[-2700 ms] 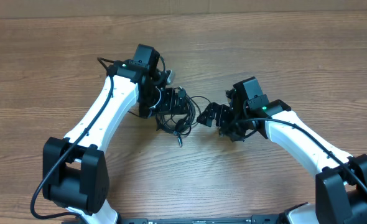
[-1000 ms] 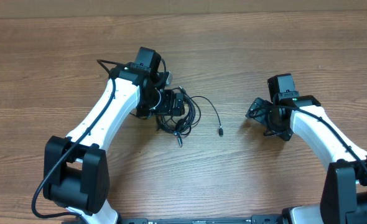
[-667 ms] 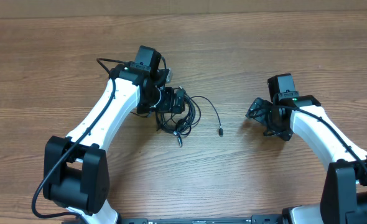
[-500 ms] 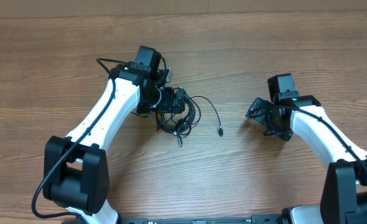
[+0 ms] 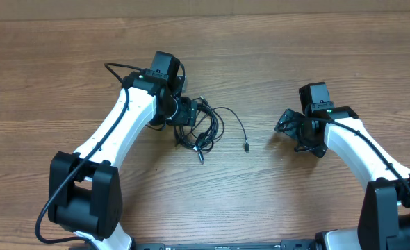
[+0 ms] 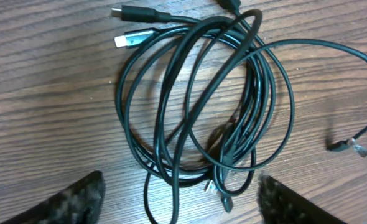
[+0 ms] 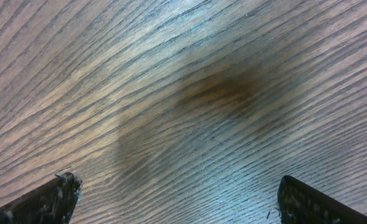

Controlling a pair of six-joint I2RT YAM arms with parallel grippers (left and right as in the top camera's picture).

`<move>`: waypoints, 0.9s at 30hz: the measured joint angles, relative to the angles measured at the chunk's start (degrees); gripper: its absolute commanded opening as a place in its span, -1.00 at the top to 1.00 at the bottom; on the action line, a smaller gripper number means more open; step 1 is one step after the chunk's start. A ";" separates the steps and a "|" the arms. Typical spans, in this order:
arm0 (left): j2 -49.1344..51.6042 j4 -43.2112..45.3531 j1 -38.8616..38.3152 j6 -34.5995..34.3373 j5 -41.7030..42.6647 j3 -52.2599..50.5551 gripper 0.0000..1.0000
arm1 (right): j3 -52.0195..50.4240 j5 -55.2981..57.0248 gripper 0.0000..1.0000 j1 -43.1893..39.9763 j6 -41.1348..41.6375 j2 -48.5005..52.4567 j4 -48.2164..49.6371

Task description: Untangle cables

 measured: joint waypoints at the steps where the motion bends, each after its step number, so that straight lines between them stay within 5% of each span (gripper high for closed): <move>1: 0.00 0.20 0.00 -0.04 -0.22 -0.15 -0.42 | 0.00 0.02 -1.00 0.00 0.02 0.00 0.04; 5: 0.00 1.86 0.00 -1.31 -0.63 -2.67 -0.04 | 0.00 0.00 -1.00 0.00 0.02 0.00 0.00; 7: 0.07 4.24 0.00 -2.34 -0.87 -5.88 0.79 | 0.00 0.00 -1.00 0.00 0.04 0.00 0.04; 8: 0.04 5.70 0.00 -3.04 -1.03 -7.30 0.92 | 0.00 0.00 -1.00 0.00 0.02 0.00 0.02; 16: 0.11 2.29 0.07 -2.78 0.98 -6.86 0.92 | 0.00 0.00 -1.00 0.00 0.00 0.00 0.07; 22: -2.43 -3.96 0.07 0.33 2.45 10.43 0.92 | 0.00 0.02 -1.00 0.00 0.02 0.00 0.07; 27: -8.35 -0.33 0.07 1.38 2.71 25.29 0.92 | 0.00 0.02 -1.00 0.00 0.02 0.00 0.04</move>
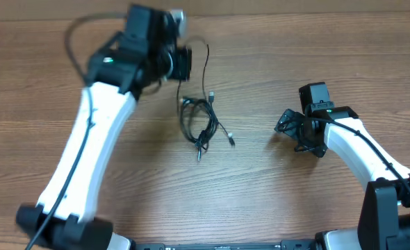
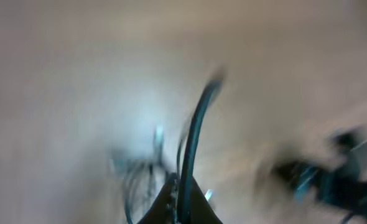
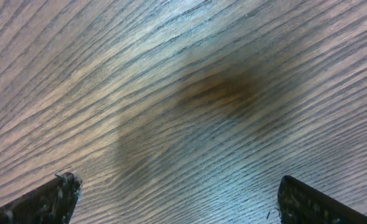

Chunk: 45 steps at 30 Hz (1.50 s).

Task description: Untangle cables

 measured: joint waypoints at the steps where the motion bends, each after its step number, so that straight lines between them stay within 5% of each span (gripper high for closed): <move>1: -1.64 2.16 0.00 0.22 0.15 3.63 0.92 | 0.00 -0.02 -1.00 0.00 -0.02 0.00 0.00; 17: -7.78 18.56 0.00 -1.20 1.92 14.84 0.91 | 0.00 -0.02 -1.00 0.00 0.02 0.00 -0.04; 21: -7.78 15.21 0.00 -1.18 -0.70 14.88 0.92 | 0.00 0.00 -1.00 0.00 -0.02 0.00 0.00; 35: -7.69 -2.03 0.70 -1.18 -29.29 14.91 0.91 | 0.00 0.00 -0.99 0.00 0.00 0.00 0.00; 45: 3.39 -6.49 14.86 -1.20 -33.53 14.93 0.92 | 0.00 0.00 -1.00 0.00 0.00 0.00 0.00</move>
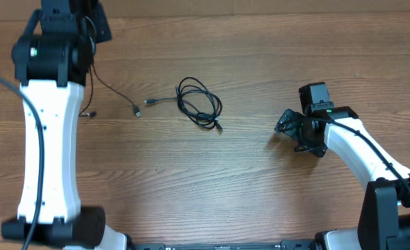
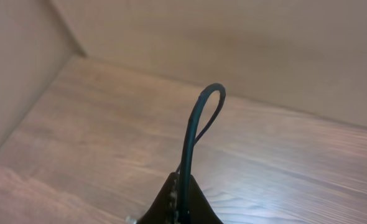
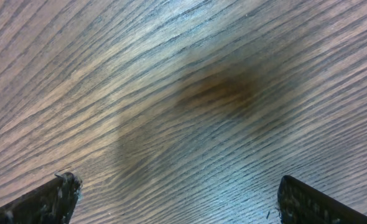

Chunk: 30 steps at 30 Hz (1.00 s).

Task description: Untangle cables

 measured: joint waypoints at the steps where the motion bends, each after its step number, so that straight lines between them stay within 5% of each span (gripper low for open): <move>1: 0.85 -0.02 0.74 -0.15 0.00 0.00 0.91 | 0.00 -0.02 -1.00 0.00 0.00 0.00 -0.02; 11: 3.69 7.54 14.36 -4.92 1.25 0.00 0.91 | 0.00 0.00 -1.00 0.00 0.00 0.00 -0.02; 25: 19.71 -12.66 17.57 -5.77 2.51 0.52 0.91 | 0.00 0.00 -1.00 0.00 0.00 0.00 0.00; 28: 24.59 -15.34 18.23 -5.81 0.94 0.46 0.81 | 0.00 0.00 -1.00 0.00 0.00 0.00 0.02; 30: 26.27 -17.07 18.80 -5.77 -0.74 0.39 0.40 | 0.00 0.00 -1.00 0.00 0.00 0.00 0.00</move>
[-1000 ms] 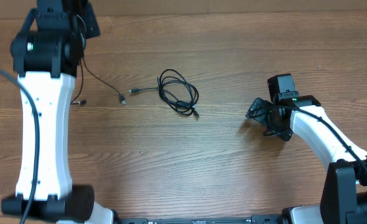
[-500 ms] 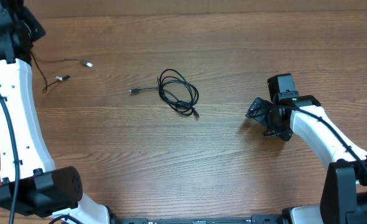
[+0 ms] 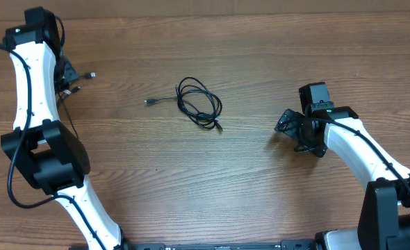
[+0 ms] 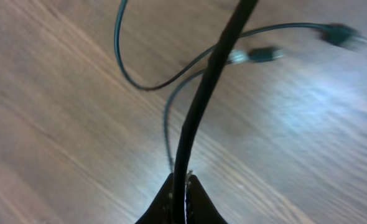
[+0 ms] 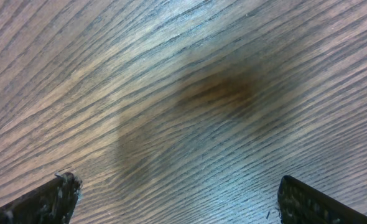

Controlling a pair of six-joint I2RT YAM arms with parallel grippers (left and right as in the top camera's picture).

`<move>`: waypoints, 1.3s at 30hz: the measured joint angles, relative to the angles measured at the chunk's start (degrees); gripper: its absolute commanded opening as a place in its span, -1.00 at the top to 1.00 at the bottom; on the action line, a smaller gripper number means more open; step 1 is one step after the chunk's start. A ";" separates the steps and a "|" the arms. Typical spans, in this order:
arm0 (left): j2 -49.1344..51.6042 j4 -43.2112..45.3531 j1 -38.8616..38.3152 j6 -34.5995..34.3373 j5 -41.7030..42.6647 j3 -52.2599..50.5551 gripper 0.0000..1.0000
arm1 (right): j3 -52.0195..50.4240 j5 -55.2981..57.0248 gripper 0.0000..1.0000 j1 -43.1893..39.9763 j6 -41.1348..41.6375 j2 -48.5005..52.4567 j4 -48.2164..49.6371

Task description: Untangle cables

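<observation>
My left gripper (image 3: 67,78) is at the far left back of the table, shut on a thin black cable (image 4: 213,71). In the left wrist view the cable runs up from between the closed fingertips (image 4: 171,193). Its loose strands and plugs (image 4: 258,55) trail on the wood, and one plug (image 3: 89,73) lies just right of the gripper. A second black cable (image 3: 199,104) lies as a loose coil in the middle, its plug end (image 3: 149,102) pointing left. My right gripper (image 5: 180,199) is open over bare wood on the right (image 3: 289,128), holding nothing.
The wooden table (image 3: 191,180) carries only the two cables. A wide stretch of wood separates the coil from the cable at the far left. The left arm (image 3: 31,104) reaches along the table's left edge.
My left gripper, which was up high at the far left with the cable hanging from it, is now low near the table's left back corner. The coil and right arm are unchanged.
My left gripper was open over a tangled bundle at the centre. Then it was shut on a cable, raised, with the bundle stretched below. Later one cable hung free at the far left, a coil remaining mid-table. Now that cable is down at the left.
</observation>
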 measured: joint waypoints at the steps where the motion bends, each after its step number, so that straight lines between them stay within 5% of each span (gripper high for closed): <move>1: 0.57 -0.42 0.28 -0.22 -0.90 0.00 -0.38 | 0.00 0.00 -1.00 0.00 0.00 0.00 -0.02; 3: 1.55 -1.07 1.29 -0.22 -2.40 0.00 -0.94 | 0.00 0.00 -1.00 0.00 0.00 0.00 -0.02; 4: 1.75 -1.14 1.77 -0.17 -2.69 0.00 -1.00 | 0.00 -0.02 -1.00 0.00 0.00 0.00 0.00; 11: 1.75 -2.12 6.16 -0.24 3.17 -0.02 -0.99 | 0.00 0.00 -1.00 0.00 -0.02 0.00 -0.02; 19: 1.77 -7.04 11.78 -0.24 25.66 12.07 -1.00 | 0.00 0.00 -1.00 0.00 0.00 0.00 0.00; 25: 1.75 -7.98 12.46 -0.28 29.83 15.65 0.01 | 0.00 -0.02 -1.00 0.00 0.00 0.00 0.02; 27: 1.75 -7.26 12.11 -0.37 27.45 14.40 0.77 | 0.00 0.00 -1.00 0.00 -0.02 0.00 0.04; 28: 1.75 -6.93 12.11 -0.33 26.84 13.25 0.91 | 0.00 -0.02 -1.00 0.00 0.02 0.00 0.00; 39: 1.75 -2.75 6.51 13.75 45.33 2.01 0.78 | 0.00 0.00 -1.00 0.00 -0.02 0.00 0.00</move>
